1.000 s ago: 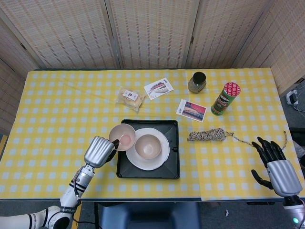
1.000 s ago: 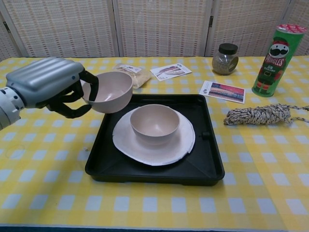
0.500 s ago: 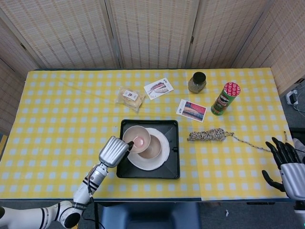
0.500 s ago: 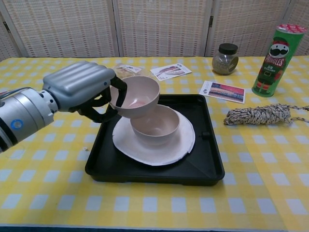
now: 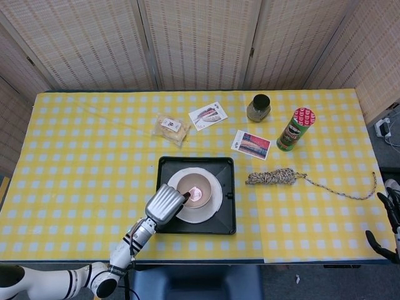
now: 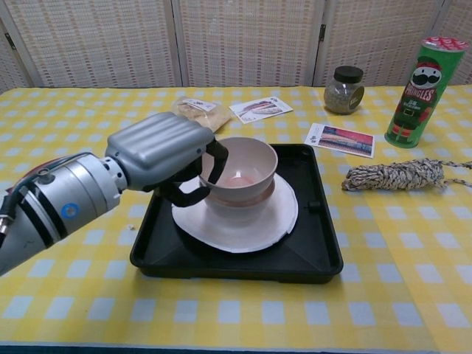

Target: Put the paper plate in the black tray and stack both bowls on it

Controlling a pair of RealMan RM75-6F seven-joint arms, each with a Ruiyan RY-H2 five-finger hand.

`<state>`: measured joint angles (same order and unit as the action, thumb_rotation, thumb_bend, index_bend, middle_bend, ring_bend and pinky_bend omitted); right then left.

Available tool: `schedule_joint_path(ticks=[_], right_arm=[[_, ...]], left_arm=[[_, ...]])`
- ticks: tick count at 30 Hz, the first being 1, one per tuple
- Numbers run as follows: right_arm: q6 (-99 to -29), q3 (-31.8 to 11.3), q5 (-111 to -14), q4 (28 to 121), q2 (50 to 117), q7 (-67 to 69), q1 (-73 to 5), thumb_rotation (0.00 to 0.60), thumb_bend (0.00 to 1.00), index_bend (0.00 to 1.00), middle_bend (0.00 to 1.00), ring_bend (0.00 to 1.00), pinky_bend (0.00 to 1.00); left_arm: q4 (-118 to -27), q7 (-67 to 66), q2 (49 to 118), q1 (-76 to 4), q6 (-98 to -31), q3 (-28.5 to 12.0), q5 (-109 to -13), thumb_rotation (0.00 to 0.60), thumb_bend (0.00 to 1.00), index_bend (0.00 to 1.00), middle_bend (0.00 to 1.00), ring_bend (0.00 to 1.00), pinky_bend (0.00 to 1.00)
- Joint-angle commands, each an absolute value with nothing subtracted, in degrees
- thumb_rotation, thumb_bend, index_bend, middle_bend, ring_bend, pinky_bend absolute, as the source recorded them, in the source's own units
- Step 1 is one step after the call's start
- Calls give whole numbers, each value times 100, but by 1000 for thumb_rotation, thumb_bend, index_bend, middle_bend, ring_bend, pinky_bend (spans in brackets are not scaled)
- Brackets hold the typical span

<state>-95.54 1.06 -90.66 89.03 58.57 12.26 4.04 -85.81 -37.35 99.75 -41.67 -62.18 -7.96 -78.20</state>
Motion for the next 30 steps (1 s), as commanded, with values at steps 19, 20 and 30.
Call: schedule_joint_path(ticks=[19,20,30], right_arm=[[-9502,28,-9099,8863,5874,1278,455,600,379,0,0,0,0],[-9483,26,-9107,8865,5874,1278,443,600,379,0,0,0,0],[-9324,10,-9379,8945,5958,1007,245,600,379,0,0,0,0]], left_arm=[[-8209,-3591,10111,-4182,-6321,-811,-7731,600,342,430,1000,1000,1000],[-8242,-3604,10080,-4164,-6355,-814,-7729,600,336,420,1000,1000,1000],[-8918,-3235,8886,-3390,-7374,-849,-7701,600,293,316,1000,951,992]])
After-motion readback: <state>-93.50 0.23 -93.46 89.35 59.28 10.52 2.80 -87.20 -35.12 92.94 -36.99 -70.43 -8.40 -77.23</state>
